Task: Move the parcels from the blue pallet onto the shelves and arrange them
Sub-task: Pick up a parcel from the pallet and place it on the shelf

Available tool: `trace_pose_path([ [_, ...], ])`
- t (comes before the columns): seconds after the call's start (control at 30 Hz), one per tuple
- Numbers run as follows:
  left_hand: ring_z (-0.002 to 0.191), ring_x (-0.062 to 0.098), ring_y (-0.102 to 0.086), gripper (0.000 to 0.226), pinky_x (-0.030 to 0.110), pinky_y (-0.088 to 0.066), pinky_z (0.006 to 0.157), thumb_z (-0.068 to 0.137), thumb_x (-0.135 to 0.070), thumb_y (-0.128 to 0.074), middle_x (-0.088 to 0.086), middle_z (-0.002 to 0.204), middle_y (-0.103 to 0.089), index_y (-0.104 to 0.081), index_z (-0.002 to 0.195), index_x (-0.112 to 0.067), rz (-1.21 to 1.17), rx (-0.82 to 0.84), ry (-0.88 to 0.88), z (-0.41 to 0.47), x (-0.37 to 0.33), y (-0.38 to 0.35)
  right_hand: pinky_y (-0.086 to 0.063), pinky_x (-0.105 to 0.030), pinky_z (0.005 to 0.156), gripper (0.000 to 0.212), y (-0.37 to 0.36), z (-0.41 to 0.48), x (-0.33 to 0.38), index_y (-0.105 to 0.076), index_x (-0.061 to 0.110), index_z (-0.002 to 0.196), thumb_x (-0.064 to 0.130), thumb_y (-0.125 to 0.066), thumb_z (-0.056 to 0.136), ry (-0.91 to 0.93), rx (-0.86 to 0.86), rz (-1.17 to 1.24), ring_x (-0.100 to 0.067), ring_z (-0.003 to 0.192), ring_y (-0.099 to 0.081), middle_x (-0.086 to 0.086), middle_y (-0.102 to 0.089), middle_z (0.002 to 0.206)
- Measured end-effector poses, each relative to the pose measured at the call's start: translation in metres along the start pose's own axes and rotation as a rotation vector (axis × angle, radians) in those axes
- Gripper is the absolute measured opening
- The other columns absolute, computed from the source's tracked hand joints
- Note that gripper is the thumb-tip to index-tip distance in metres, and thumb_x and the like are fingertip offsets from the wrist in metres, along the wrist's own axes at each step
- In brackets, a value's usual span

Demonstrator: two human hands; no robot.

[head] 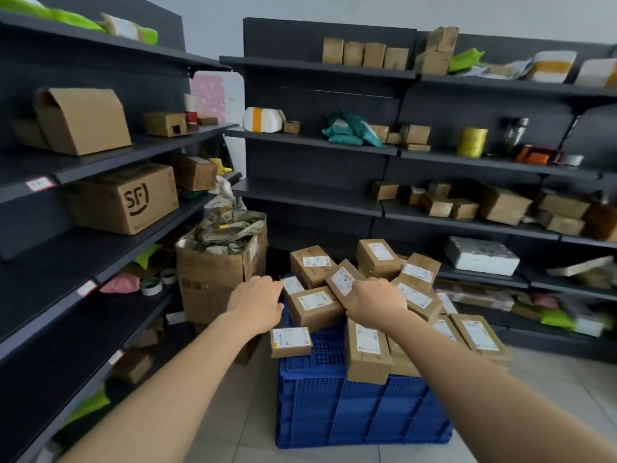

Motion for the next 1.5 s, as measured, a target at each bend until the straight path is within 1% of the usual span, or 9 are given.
trace_pose_path([
  [0.2,0.107,0.023,-0.056,0.023,0.039,-0.051,0.083,0.094,-0.028,-0.052,0.001,0.112,-0.059,-0.060,0.113,-0.020,-0.052,0.060,-0.070,0.089,-0.016,-0.045,-0.053,-0.036,0.081,0.029,-0.022,0.070,-0.040,-0.057,0.025,0.112,0.042,-0.058,0.088,-0.082,0.050,-0.017,-0.019,0.095,-0.057,0.000,-0.061,0.104],
  [0.27,0.106,0.023,-0.056,0.021,0.038,-0.051,0.081,0.093,-0.031,-0.053,0.000,0.112,-0.058,-0.059,0.110,-0.020,-0.058,0.082,-0.095,0.114,-0.021,-0.059,-0.053,-0.037,0.083,0.030,-0.030,0.093,-0.052,-0.058,0.025,0.112,0.042,-0.060,0.087,-0.105,0.065,-0.009,-0.019,0.096,-0.058,0.000,-0.062,0.104],
  [0.43,0.100,0.023,-0.056,0.021,0.040,-0.052,0.078,0.093,-0.033,-0.051,0.002,0.110,-0.058,-0.058,0.109,-0.020,-0.063,0.168,-0.127,0.172,-0.028,-0.093,-0.053,-0.034,0.081,0.027,-0.058,0.144,-0.081,-0.060,0.022,0.106,0.041,-0.062,0.086,-0.166,0.110,-0.010,-0.018,0.095,-0.058,0.000,-0.062,0.102],
  [0.67,0.102,0.022,-0.055,0.030,0.038,-0.050,0.080,0.094,-0.031,-0.050,0.003,0.113,-0.056,-0.058,0.121,-0.020,-0.124,0.246,-0.106,0.254,-0.034,-0.145,-0.051,-0.035,0.080,0.029,-0.106,0.219,-0.117,-0.059,0.022,0.109,0.039,-0.059,0.086,-0.185,0.212,-0.018,-0.023,0.101,-0.058,-0.003,-0.062,0.105],
  [0.83,0.097,0.020,-0.057,0.028,0.035,-0.051,0.074,0.094,-0.031,-0.051,0.002,0.111,-0.059,-0.059,0.117,-0.019,-0.158,0.313,-0.024,0.310,-0.038,-0.197,-0.045,-0.032,0.070,0.034,-0.149,0.282,-0.142,-0.058,0.018,0.114,0.036,-0.057,0.084,-0.172,0.315,-0.007,-0.022,0.099,-0.057,-0.003,-0.060,0.105],
  [1.1,0.101,0.022,-0.057,0.027,0.039,-0.052,0.082,0.095,-0.033,-0.049,0.004,0.114,-0.060,-0.058,0.116,-0.018,-0.247,0.469,0.081,0.379,-0.049,-0.291,-0.043,-0.032,0.072,0.042,-0.225,0.360,-0.176,-0.052,0.015,0.123,0.031,-0.056,0.085,-0.167,0.472,0.011,-0.025,0.109,-0.052,-0.007,-0.056,0.117],
  [1.27,0.115,0.027,-0.052,0.037,0.036,-0.046,0.091,0.096,-0.031,-0.048,0.008,0.127,-0.054,-0.053,0.128,-0.013,-0.325,0.553,0.130,0.410,-0.055,-0.349,-0.046,-0.041,0.090,0.048,-0.265,0.398,-0.186,-0.046,0.015,0.130,0.039,-0.055,0.090,-0.201,0.482,0.115,-0.028,0.118,-0.048,-0.009,-0.053,0.125],
  [1.4,0.117,0.026,-0.052,0.038,0.037,-0.045,0.096,0.095,-0.029,-0.051,0.007,0.128,-0.054,-0.053,0.129,-0.013,-0.495,0.616,0.216,0.431,-0.061,-0.397,-0.045,-0.043,0.095,0.052,-0.296,0.423,-0.193,-0.041,0.019,0.136,0.039,-0.055,0.090,-0.285,0.424,0.278,-0.030,0.121,-0.047,-0.009,-0.051,0.129],
  [1.5,0.121,0.025,-0.052,0.042,0.034,-0.043,0.099,0.095,-0.025,-0.053,0.004,0.134,-0.056,-0.047,0.136,-0.018,-0.744,0.649,0.308,0.443,-0.068,-0.424,-0.048,-0.043,0.093,0.053,-0.319,0.431,-0.199,-0.040,0.019,0.135,0.046,-0.054,0.090,-0.358,0.405,0.367,-0.030,0.116,-0.050,-0.009,-0.055,0.123],
])
Point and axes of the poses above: each hand's wrist, its own z-axis towards the middle knuckle, its own y-axis out of the back of the hand, x = y × z, the point moved 5 cm from there along z, towards the middle knuckle
